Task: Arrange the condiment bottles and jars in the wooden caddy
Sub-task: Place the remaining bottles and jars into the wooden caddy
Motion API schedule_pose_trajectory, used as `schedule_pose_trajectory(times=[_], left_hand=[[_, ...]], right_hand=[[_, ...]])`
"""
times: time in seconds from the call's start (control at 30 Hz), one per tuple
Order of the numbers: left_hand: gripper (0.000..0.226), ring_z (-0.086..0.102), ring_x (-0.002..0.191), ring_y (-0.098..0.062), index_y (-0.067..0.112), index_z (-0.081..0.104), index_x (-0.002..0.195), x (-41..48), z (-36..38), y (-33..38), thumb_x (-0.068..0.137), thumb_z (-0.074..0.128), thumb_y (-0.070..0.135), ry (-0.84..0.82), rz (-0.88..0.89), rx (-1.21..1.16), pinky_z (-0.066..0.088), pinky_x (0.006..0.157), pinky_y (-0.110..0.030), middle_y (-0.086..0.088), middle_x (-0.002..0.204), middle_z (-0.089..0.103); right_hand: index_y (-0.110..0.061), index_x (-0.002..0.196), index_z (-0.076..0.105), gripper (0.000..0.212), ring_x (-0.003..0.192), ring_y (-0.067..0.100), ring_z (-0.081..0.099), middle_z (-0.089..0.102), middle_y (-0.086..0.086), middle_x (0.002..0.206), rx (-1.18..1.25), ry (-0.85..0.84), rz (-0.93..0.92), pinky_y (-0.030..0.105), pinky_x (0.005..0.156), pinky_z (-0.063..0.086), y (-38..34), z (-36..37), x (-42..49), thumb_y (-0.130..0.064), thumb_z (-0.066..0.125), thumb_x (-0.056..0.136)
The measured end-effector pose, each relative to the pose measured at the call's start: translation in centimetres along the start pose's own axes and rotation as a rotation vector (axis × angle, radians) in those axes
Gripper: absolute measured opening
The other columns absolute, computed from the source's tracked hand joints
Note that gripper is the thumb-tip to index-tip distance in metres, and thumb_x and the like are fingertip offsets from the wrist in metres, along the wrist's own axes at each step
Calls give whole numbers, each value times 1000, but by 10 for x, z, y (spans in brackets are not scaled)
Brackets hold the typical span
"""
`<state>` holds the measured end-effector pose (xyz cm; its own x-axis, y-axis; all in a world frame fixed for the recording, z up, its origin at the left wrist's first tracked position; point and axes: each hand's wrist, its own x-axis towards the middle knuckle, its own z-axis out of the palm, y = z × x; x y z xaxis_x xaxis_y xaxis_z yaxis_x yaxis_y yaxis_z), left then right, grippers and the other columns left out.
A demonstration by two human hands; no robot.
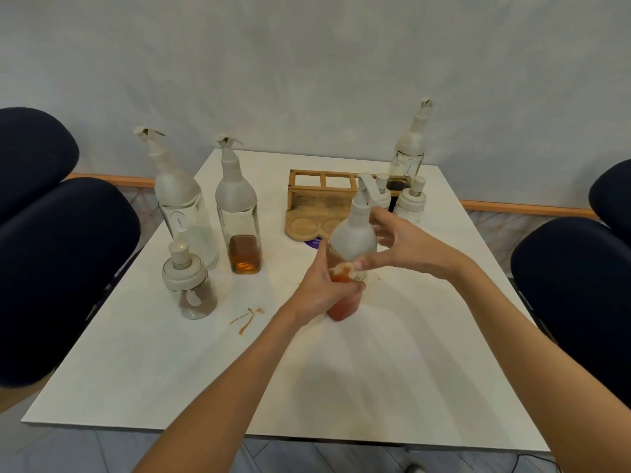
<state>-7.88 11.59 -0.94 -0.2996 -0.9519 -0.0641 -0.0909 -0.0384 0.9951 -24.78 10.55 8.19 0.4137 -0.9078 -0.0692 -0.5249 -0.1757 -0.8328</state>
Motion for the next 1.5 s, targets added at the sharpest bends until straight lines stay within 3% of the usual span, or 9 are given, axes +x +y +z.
schedule_pose_trajectory(times=[0.2, 0.33, 0.47, 0.77, 0.87, 1.0, 1.2, 1.33, 1.5], left_hand=[[88, 54, 124, -21, 33, 38, 140, 4, -7, -1, 66, 84, 21, -21, -36, 64, 47, 105, -44, 4, 130, 58], [66, 62, 111, -13, 29, 51, 127, 1, -7, -5, 70, 82, 17, 88, -15, 81, 51, 99, -37, 7, 114, 67], [66, 60, 109, -13, 26, 50, 127, -4, 4, -1, 71, 84, 18, 196, -1, 83, 51, 96, -32, 8, 115, 64], [68, 59, 108, -10, 37, 45, 123, 0, -2, 1, 70, 86, 24, 146, 5, 136, 50, 92, -27, 17, 109, 61], [62, 62, 104, -11, 32, 47, 120, -2, -2, 1, 72, 85, 22, 142, 11, 116, 50, 85, -22, 15, 104, 62], [65, 61, 104, -8, 34, 44, 121, -3, 4, -4, 72, 85, 24, 174, 27, 95, 50, 89, -25, 12, 112, 62], [68, 64, 107, -12, 22, 56, 124, 7, -21, 0, 65, 87, 14, -138, -72, 96, 50, 83, -20, 5, 111, 69], [64, 62, 102, -5, 33, 54, 118, 8, -9, -6, 65, 88, 20, -17, -79, 116, 47, 78, -16, 15, 106, 66], [57, 61, 99, -5, 42, 48, 104, 4, 3, -14, 66, 86, 25, 151, -68, 130, 52, 81, -21, 18, 101, 62]], right_hand=[[-23, 114, 56, 55, 89, 1, 65, 66, -9, 100, 71, 164, -46, 17, 73, 54, 5, 30, 17, -22, 87, 69], [-26, 107, 56, 50, 88, 7, 65, 67, -9, 94, 73, 403, -58, 21, 72, 52, 10, 50, 19, -27, 87, 67], [-30, 104, 53, 49, 86, 4, 63, 64, -13, 90, 58, 499, -80, 18, 70, 50, 6, 57, 17, -23, 85, 68], [-30, 117, 46, 61, 92, 4, 63, 62, -14, 101, 43, 418, -57, 25, 77, 52, -4, 52, 10, -34, 84, 69], [-25, 124, 41, 74, 97, 5, 61, 60, -10, 107, 93, 514, -16, 24, 78, 51, -10, 59, 9, -37, 85, 66], [-23, 114, 45, 61, 87, 7, 63, 61, -8, 94, 109, 605, -46, 21, 69, 51, -11, 71, 14, -27, 84, 68], [-16, 102, 62, 46, 89, 15, 67, 69, 1, 95, 138, 278, -37, 34, 77, 58, 6, 44, 22, -17, 83, 61], [-16, 102, 64, 45, 91, 13, 66, 69, -2, 96, 173, 298, -68, 25, 74, 57, 7, 47, 24, -17, 82, 60], [-18, 99, 65, 47, 90, 17, 67, 70, -3, 94, 203, 463, -81, 35, 77, 58, 10, 61, 23, -25, 82, 56]])
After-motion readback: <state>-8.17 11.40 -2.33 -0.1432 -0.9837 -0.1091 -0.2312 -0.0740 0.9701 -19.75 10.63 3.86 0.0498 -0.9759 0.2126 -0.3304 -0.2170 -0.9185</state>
